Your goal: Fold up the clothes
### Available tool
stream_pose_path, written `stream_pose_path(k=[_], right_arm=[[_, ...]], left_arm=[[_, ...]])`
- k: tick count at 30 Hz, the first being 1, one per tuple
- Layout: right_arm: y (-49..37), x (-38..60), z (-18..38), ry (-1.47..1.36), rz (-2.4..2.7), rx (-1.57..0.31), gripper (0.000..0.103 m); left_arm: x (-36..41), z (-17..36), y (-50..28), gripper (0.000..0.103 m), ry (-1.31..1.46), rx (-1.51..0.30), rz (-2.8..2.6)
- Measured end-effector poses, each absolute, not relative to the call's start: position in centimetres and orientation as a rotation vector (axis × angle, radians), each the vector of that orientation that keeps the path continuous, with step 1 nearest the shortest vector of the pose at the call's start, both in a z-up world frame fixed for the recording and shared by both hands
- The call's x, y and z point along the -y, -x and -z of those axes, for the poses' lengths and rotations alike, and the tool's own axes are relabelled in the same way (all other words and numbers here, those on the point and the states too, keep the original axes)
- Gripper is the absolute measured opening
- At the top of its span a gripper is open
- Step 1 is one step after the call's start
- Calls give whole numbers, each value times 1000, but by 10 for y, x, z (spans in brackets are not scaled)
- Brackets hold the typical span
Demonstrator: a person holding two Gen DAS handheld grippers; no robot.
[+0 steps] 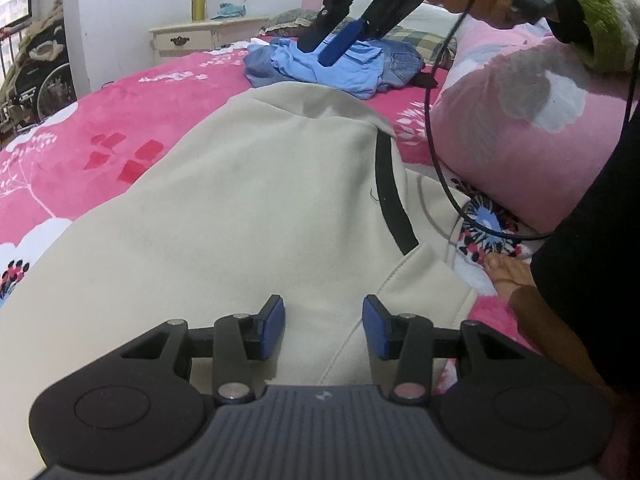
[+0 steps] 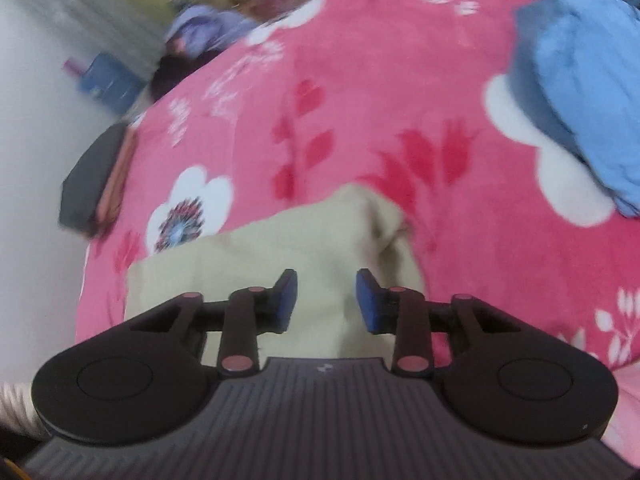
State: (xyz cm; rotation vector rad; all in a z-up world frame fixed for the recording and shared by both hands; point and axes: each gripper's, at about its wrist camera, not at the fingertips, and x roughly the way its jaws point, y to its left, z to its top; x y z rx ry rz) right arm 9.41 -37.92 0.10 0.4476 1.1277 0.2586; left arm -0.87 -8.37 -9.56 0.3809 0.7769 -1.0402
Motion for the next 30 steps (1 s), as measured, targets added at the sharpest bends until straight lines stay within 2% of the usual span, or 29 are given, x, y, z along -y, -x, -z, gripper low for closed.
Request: stream_pose_path(k=[3,6,7,13,15,16,17,21,26,30], right_arm=[[-100,376,38,-420,-161,-1245,27],[-102,391,96,-546,-67,-1430,27],[-99,396,99,-603,-60,-1439,29],[-92,411,35,-648,-111,-1238,29],[-91,410,33,-589,-77,-1227,35],[-92,409,39,-566,-55,-1245,45],[-92,406,47,-553,-45,-1276,48],[-86,386,53,-573,-154,-1318,47],[-87,350,45,-404,-246,-1341,47],[-88,321,40,-262,-317,-1354,46]], left_arm=[[83,95,7,45,-367,-790,1039],[81,94,6,45,-349,-802,1038],[81,94,5,45,-347,-805,1037],[77,91,8,45,-338,-811,1031],[77,90,10,45,-342,-813,1034],[76,89,10,45,-343,-813,1036],[75,88,11,45,-345,-814,1037],[67,81,20,44,-333,-813,1026],[42,65,27,44,-247,-831,949],[-7,46,29,44,-153,-847,771]])
